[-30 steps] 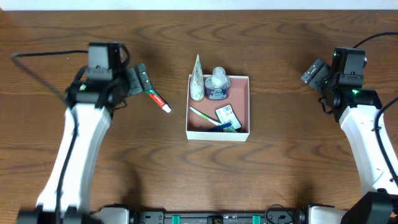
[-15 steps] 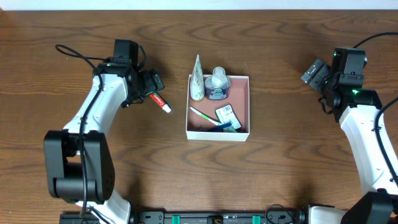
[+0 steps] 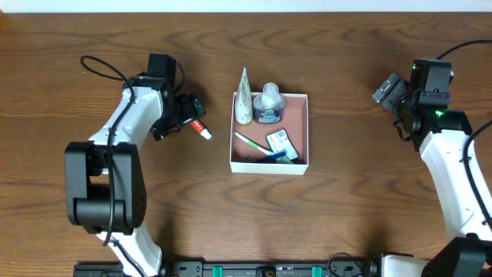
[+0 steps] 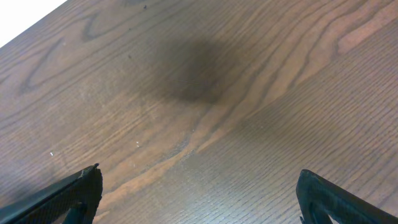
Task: Pack container
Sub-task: 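Move the left gripper back to the toothpaste tube and grasp it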
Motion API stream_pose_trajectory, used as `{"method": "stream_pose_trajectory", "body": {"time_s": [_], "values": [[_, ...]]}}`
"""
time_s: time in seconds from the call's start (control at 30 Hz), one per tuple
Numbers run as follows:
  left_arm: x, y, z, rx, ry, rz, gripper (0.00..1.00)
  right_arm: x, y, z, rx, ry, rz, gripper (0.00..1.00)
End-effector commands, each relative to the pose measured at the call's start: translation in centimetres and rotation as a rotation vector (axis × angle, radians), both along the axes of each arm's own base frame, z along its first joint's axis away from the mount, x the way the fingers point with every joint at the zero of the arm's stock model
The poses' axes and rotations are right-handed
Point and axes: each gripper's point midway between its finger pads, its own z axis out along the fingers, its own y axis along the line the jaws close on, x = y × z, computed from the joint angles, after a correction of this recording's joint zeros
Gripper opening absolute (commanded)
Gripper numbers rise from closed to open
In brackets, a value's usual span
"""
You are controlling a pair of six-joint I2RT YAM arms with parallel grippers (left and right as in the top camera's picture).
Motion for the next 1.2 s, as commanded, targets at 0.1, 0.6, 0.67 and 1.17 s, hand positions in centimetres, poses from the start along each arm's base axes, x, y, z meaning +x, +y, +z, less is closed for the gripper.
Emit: {"method": "stream_pose_trajectory", "body": {"time_s": [0.1,0.6,0.67,1.17], "values": [[-0.6,0.3,-2.0,0.010,0.073,0.012,0.99,0.0,-0.5,0.3,-0.012,-0.004,-0.013,0.99],[-0.2,1.0,-3.3,0.073,0.067,-0.123,1.00,0.0,-0.5,0.3,-0.012,-0.004,-0.013,0.99],[0.4,1.0,-3.2,0.082,0.034,-0.194,1.00,0.0,-0.5,0.3,-0.012,-0.004,-0.013,0.99],[-0.1,-0.2,-3.3,0.095,0.034,-0.353,0.38,0.0,-0.5,0.3,-0.012,-0.004,-0.013,0.99]]}}
